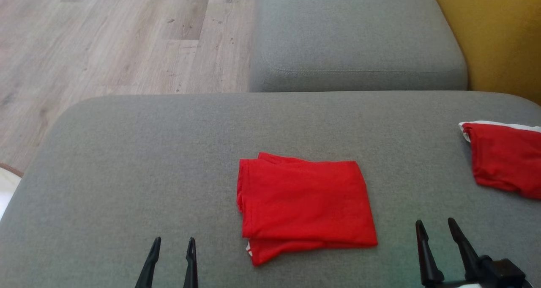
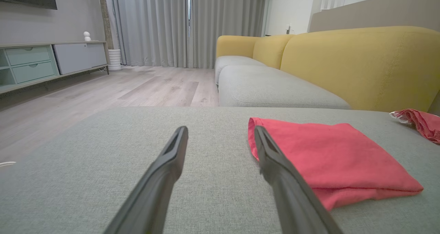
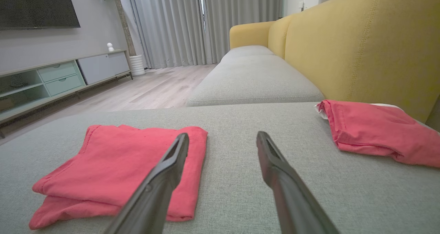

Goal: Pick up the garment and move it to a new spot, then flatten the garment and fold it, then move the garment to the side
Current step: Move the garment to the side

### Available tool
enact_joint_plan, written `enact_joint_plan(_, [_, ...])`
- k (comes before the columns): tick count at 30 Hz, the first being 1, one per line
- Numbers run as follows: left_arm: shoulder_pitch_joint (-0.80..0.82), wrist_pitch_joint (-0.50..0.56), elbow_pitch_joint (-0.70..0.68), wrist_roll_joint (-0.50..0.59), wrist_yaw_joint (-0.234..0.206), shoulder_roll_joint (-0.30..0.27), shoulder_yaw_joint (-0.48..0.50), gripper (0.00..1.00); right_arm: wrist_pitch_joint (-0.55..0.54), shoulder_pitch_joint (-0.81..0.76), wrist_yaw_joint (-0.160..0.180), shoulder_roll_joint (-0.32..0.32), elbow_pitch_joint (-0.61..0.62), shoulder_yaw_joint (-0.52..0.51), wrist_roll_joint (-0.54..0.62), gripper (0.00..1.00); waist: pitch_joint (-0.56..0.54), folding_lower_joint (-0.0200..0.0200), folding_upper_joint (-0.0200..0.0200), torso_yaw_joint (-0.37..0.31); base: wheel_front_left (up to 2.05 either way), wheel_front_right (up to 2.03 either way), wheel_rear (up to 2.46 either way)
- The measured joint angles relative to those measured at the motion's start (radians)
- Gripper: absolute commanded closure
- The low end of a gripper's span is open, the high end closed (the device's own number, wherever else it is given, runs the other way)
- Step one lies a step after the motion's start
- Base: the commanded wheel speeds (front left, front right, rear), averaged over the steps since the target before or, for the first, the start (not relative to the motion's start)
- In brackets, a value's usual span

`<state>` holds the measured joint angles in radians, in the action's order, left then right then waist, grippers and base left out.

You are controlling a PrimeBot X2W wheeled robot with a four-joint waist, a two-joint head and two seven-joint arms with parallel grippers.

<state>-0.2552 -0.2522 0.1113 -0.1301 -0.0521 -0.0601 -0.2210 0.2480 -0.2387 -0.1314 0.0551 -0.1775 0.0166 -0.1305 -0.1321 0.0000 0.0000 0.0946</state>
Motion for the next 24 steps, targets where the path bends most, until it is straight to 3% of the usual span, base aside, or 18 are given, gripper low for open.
enact_joint_plan(17, [0.010, 0.000, -0.002, -0.002, 0.000, 0.000, -0.001, 0.00, 0.000, 0.002, 0.000, 0.003, -0.002, 0.013, 0.009, 0.00, 0.039, 0.0001, 0.0000, -0.018, 0.00, 0.00, 0.00])
enact_joint_plan(24, [0.054, 0.000, -0.011, 0.008, 0.000, 0.001, -0.015, 0.00, 0.000, 0.100, 0.000, 0.036, -0.060, 0.051, -0.013, 0.00, 0.108, 0.0001, 0.0000, -0.017, 0.00, 0.00, 0.00])
